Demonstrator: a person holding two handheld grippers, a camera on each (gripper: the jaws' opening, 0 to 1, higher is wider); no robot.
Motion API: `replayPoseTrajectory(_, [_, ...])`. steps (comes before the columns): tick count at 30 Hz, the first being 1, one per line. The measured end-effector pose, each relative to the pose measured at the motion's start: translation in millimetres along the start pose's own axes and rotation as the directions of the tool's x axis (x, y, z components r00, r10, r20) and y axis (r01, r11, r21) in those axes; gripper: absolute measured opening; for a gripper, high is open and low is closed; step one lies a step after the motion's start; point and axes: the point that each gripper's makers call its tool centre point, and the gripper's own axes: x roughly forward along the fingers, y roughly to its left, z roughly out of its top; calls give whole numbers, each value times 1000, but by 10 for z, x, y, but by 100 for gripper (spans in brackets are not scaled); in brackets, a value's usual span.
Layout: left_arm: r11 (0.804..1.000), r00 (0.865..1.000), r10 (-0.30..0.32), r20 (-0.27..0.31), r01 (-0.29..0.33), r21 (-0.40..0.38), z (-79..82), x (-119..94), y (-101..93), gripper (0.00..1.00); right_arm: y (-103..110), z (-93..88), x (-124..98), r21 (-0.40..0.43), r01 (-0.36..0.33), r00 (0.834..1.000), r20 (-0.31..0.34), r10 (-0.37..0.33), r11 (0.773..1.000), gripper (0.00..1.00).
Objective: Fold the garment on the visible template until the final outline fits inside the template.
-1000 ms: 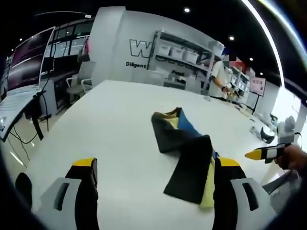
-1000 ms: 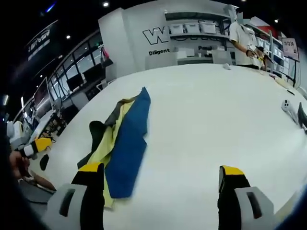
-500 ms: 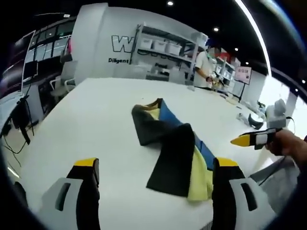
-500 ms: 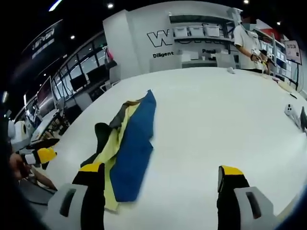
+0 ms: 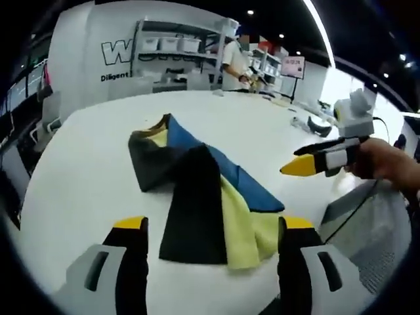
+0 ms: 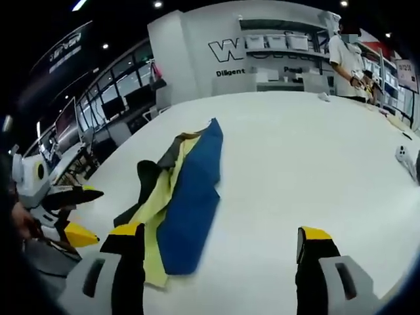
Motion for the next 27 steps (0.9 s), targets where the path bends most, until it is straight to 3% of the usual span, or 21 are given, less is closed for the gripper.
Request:
replayPoseTrajectory(3, [999, 999, -34, -4, 34, -18, -37, 98, -34, 68, 54, -47, 16, 5, -15, 1000, -15, 15, 1000, 95])
replayPoseTrajectory(8, [997, 996, -76, -43, 78, 28, -89, 177, -91, 49, 69, -64, 23, -5, -20, 999, -27, 20, 1000, 95])
replayPoseTrajectory(15, [990, 987, -115, -108, 123, 72, -205, 307, -156, 32, 78, -44, 59, -7, -23, 999, -29, 23, 1000, 95])
replayPoseTrajectory(22, [979, 975, -153, -162, 171, 108, -288, 394, -260, 22, 80, -40, 54, -12, -23, 999, -26, 22, 1000, 94])
replayPoseTrajectory(24, [980, 974, -153, -166, 172, 103, -302, 409, -259, 18, 80, -44, 56, -13, -23, 999, -28, 23, 1000, 94])
replayPoseTrajectory(27, [981, 970, -166, -177, 181, 71, -329, 429, -276, 4, 83, -60, 63, -14, -26, 999, -34, 25, 1000, 94])
